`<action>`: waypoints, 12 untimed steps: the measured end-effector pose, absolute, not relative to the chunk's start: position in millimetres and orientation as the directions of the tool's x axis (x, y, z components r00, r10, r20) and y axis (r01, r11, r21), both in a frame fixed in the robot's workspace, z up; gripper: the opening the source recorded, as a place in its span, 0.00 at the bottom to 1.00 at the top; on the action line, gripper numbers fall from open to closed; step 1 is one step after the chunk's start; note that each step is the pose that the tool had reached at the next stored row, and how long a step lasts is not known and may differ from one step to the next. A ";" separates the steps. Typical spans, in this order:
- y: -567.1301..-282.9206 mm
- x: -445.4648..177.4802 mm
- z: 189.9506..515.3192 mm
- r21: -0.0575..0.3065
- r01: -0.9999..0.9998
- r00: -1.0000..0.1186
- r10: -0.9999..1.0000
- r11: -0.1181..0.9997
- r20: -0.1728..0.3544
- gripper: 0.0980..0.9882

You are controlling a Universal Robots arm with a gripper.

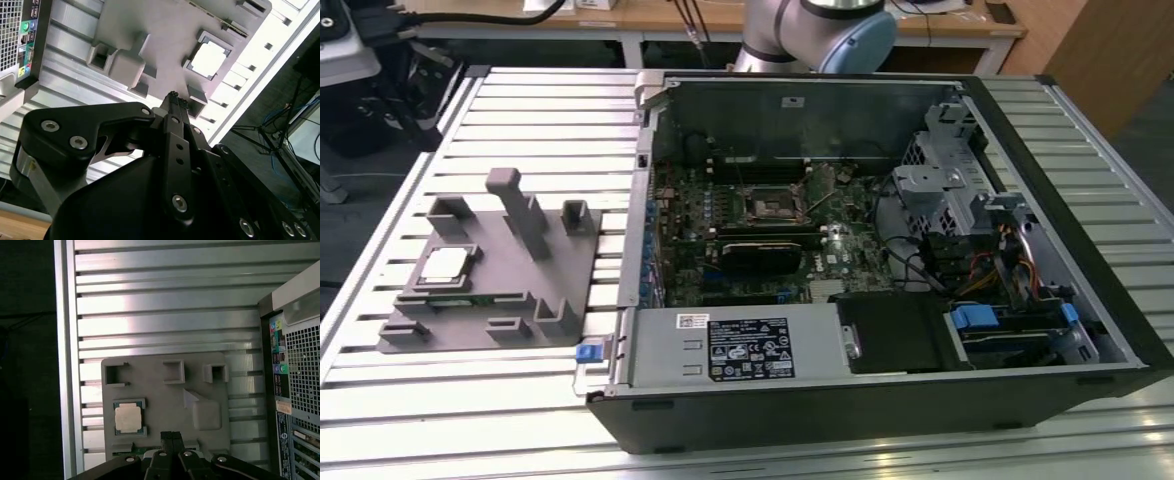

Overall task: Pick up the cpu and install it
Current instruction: 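Reach for the cpu, then pick up the cpu and move it towards the insertion slot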

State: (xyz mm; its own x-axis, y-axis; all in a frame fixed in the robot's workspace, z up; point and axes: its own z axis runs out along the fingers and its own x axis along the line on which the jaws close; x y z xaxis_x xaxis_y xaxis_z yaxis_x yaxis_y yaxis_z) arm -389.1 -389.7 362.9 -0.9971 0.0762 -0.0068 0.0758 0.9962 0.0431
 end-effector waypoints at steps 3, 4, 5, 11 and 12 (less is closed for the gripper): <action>-389.7 -396.4 362.5 0.043 0.076 -0.997 0.076 0.996 -0.007 0.01; -389.7 -398.8 362.4 0.043 0.076 -0.997 0.076 0.996 -0.007 0.01; -389.7 -401.0 362.2 0.043 0.076 -0.997 0.076 0.996 -0.007 0.01; -389.7 -419.0 361.6 0.043 0.076 -0.997 0.076 0.996 -0.007 0.01; -389.7 -425.5 361.4 0.043 0.076 -0.997 0.076 0.996 -0.007 0.01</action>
